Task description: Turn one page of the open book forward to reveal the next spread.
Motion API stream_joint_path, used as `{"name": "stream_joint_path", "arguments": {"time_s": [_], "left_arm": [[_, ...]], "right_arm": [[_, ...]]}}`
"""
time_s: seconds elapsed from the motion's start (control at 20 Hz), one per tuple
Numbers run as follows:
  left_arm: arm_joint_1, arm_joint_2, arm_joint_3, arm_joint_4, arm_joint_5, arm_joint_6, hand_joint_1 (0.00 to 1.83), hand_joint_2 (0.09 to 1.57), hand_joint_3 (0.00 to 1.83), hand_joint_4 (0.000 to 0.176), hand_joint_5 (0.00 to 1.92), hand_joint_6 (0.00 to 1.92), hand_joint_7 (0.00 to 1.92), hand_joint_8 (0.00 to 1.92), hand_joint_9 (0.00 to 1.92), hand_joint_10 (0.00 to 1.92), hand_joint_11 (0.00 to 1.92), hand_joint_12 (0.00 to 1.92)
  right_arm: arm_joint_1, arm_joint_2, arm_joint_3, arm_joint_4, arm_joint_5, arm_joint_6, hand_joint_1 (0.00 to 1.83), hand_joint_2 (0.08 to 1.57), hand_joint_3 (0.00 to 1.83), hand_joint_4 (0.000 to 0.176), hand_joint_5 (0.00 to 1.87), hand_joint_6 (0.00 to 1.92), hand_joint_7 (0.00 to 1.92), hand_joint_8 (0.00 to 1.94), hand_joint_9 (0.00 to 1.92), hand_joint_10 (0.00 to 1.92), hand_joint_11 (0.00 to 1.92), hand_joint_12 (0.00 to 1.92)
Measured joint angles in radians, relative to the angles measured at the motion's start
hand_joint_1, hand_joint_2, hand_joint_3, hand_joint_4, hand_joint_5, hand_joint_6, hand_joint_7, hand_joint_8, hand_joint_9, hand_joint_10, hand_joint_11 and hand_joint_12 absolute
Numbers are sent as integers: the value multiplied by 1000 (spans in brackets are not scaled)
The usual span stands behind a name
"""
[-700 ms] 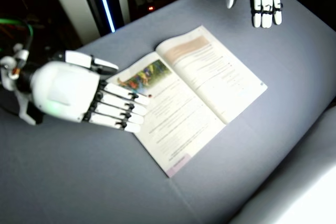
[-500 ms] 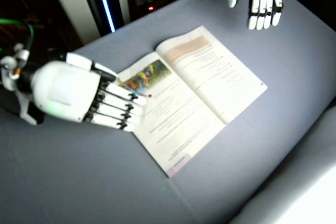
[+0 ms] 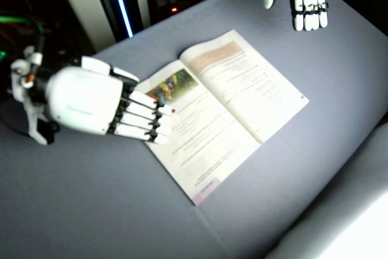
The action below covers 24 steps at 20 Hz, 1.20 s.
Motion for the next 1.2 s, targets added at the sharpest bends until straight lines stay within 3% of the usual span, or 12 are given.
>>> {"name": "stream_joint_path", "arguments": {"time_s": [0.35, 0.5, 0.7, 0.9, 1.0, 1.2], "left_arm": [[0, 0, 0, 2, 0, 0, 0, 1446, 0, 0, 131, 3, 87, 2, 46, 1, 4, 24], [-2, 0, 0, 4, 1, 0, 0, 1448, 0, 0, 133, 5, 86, 6, 45, 7, 18, 8], [-8, -5, 2, 6, 7, 0, 0, 1456, 3, 0, 135, 6, 95, 8, 55, 9, 29, 13], [-10, -5, 2, 11, 10, 0, 0, 1455, 1, 0, 141, 6, 108, 9, 71, 11, 41, 19], [-10, -6, 2, 11, 12, -1, 0, 1447, 0, 0, 139, 4, 110, 8, 73, 10, 45, 21], [-13, -11, 4, 12, 12, -2, 0, 1422, 0, 0, 123, 0, 92, 1, 58, 1, 30, 15]], "right_arm": [[5, 1, 8, -102, -128, 23, 0, 1257, 0, 0, 67, 0, 14, 0, 0, 0, 0, 0], [18, 0, 11, -147, -165, 34, 0, 1254, 0, 0, 89, 9, 43, 12, 0, 0, 1, 0], [32, -34, 25, -253, -203, 96, 0, 1268, 0, 0, 94, 8, 49, 9, 0, 0, 0, 0], [102, -64, 35, -393, -243, 133, 0, 1250, 0, 0, 83, 1, 55, 8, 12, 5, 0, 0], [119, -80, 38, -482, -251, 203, 0, 1233, 0, 0, 111, 3, 94, 6, 52, 7, 28, 11], [120, -101, 55, -502, -237, 233, 0, 1231, 0, 0, 103, 4, 71, 1, 44, 1, 55, 21]]}}
